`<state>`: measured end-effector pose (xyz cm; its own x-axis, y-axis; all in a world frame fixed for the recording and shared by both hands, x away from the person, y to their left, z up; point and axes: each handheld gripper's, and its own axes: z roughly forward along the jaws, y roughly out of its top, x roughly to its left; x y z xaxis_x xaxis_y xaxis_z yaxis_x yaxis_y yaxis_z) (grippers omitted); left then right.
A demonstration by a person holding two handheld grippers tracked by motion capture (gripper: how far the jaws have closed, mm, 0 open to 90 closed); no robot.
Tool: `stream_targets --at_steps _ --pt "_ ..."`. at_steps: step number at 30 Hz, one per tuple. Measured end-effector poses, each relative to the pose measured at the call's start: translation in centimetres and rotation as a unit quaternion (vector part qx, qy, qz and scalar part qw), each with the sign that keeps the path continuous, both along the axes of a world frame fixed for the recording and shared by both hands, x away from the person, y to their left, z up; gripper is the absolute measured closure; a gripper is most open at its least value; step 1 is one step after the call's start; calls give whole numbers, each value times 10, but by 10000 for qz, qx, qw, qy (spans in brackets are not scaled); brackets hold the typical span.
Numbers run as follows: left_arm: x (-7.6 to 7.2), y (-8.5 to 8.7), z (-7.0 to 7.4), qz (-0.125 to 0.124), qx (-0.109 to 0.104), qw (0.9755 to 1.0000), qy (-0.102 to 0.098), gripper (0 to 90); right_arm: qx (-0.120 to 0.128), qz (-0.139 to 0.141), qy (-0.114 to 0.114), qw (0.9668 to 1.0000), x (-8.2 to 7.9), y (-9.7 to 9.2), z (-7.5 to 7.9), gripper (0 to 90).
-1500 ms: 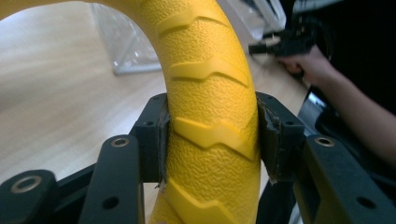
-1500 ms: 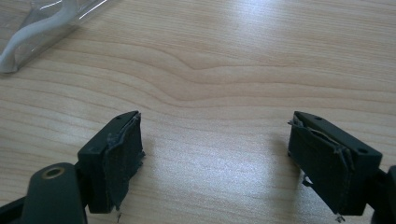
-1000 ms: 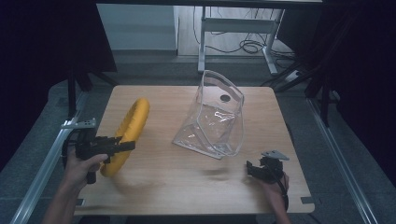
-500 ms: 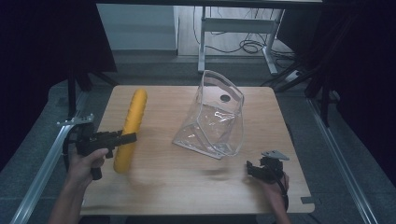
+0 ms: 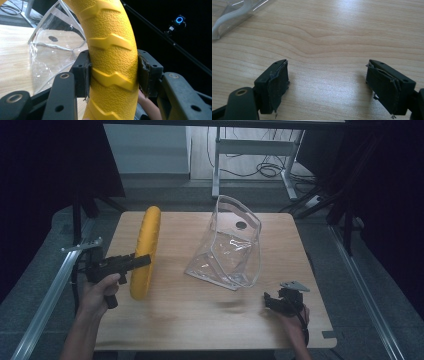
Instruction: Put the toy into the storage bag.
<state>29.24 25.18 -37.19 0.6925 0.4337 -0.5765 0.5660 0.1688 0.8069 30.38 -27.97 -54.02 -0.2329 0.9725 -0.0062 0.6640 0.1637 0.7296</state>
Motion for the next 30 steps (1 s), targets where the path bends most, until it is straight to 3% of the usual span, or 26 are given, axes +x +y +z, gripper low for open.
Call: stream_targets --at_steps 11,30 --pt "-2 -12 8 261 -99 9992 -274 509 -27 12 -7 10000 0 -1 0 185" --pt "7 -35 17 400 -344 9976 -437 510 -10 -12 10 10000 0 0 0 186"
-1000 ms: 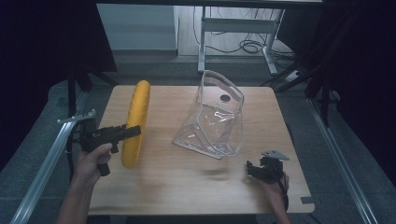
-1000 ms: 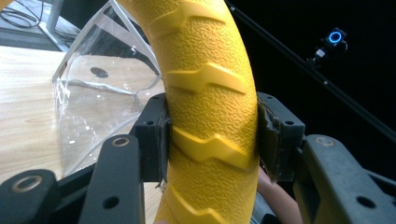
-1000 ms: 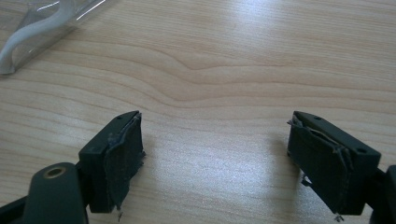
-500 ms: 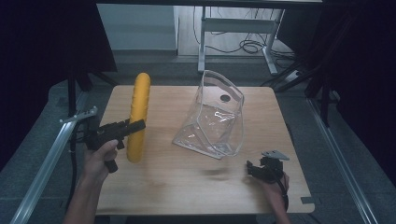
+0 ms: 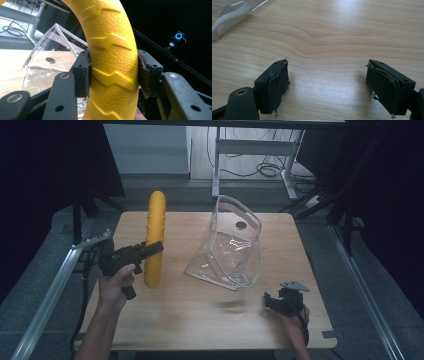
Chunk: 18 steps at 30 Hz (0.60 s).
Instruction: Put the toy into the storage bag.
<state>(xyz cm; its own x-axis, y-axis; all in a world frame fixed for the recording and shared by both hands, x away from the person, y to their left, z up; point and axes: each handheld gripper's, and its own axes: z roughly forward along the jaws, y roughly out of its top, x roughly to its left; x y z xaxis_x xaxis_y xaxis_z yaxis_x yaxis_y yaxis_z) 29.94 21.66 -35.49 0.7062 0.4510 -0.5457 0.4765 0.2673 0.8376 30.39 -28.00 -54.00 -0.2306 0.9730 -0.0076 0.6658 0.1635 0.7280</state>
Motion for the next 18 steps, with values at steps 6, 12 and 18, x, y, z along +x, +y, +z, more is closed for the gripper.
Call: stream_targets --at_steps 6,12,18 --pt "3 -5 2 0 -64 10000 -32 509 11 -17 -2 10000 0 0 0 186" --pt "6 -8 4 51 -239 9997 -41 510 19 -26 -2 10000 0 0 0 186" --pt "8 -13 3 171 -367 9992 -57 509 12 -27 -5 10000 1 0 0 186"
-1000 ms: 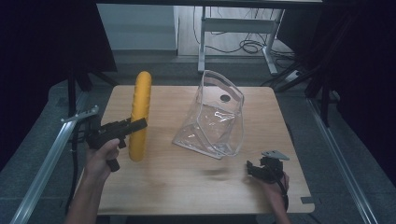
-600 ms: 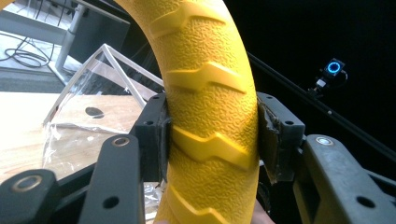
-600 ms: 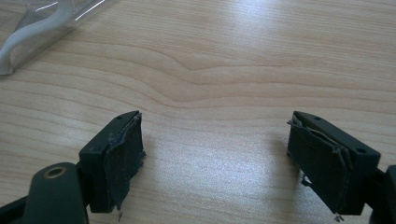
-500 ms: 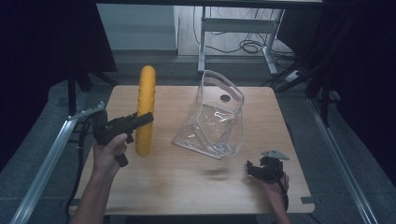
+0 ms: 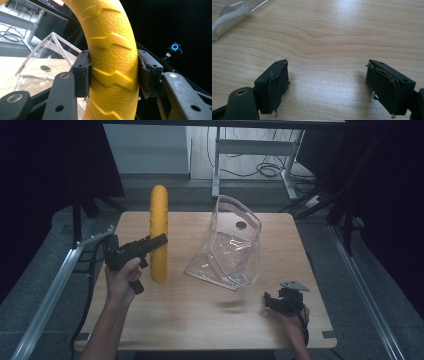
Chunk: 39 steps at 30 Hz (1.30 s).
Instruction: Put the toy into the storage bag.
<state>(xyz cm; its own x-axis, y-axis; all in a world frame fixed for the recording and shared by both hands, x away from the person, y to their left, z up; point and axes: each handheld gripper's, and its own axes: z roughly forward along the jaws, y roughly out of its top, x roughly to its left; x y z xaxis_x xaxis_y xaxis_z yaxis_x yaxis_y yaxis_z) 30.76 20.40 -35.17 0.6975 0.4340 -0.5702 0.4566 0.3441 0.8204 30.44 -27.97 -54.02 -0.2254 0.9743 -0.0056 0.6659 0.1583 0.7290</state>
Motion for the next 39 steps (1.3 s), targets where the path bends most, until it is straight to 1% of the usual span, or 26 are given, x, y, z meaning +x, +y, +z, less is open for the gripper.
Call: stream_targets --at_steps 4,7,13,20,22,25,28,33,37,39 --pt "1 -4 1 68 -14 10000 -37 509 0 -1 -1 10000 0 0 0 186" --pt "1 -9 3 141 -10 9998 -119 509 6 -8 -1 10000 0 0 0 186" --pt "2 -19 9 202 -110 9994 -258 509 3 -6 -4 10000 1 0 0 186" --pt "2 -39 22 255 -42 9983 -516 509 4 -6 9 10000 1 0 0 187" --pt "2 -44 26 246 -63 9980 -574 509 6 -8 7 10000 1 0 0 187" --pt "1 -52 32 270 -85 9971 -703 509 4 -2 11 10000 1 0 0 187" --pt "1 -59 36 305 -43 9962 -815 509 3 0 10 10000 1 0 0 187" --pt "2 -67 41 309 -69 9957 -865 509 2 1 10 10000 1 0 0 187" --pt "3 -74 44 268 -69 9956 -890 509 8 -9 6 10000 1 0 0 187" --pt "3 -75 45 235 -104 9957 -889 509 8 -10 5 10000 1 0 0 187"
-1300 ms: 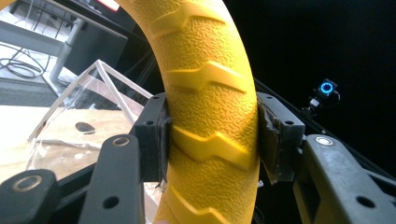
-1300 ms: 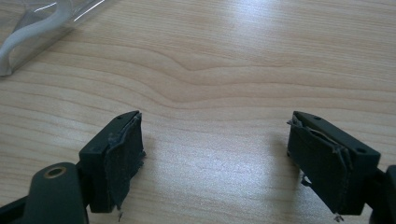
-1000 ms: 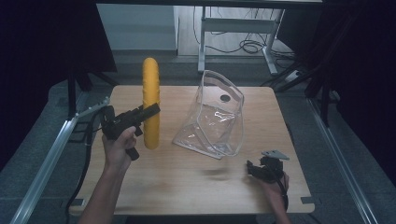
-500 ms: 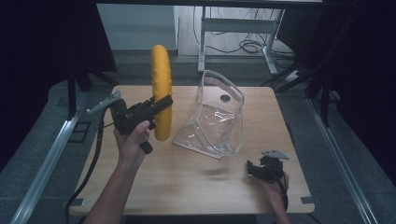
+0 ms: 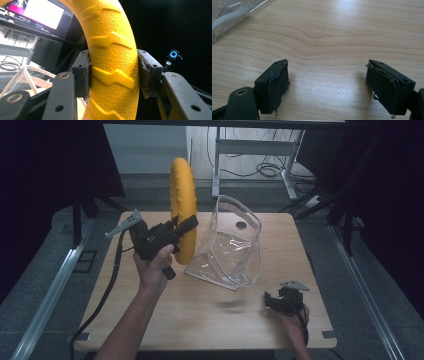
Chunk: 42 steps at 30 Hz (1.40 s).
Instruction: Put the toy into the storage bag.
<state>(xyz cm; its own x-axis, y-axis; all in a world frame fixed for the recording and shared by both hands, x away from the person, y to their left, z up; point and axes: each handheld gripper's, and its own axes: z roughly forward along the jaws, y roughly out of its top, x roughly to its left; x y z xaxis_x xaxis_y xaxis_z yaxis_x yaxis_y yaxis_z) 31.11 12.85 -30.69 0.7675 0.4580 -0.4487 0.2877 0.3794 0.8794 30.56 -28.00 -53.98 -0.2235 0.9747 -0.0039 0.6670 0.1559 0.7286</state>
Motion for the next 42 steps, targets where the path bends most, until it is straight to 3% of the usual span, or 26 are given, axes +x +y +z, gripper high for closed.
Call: stream_targets --at_steps 22,42 --pt "2 -22 14 -193 -4 9998 -83 509 -2 -16 -6 10000 0 0 0 188" --pt "3 -48 35 -409 28 9989 -210 508 -3 -34 -18 10000 1 0 0 189"
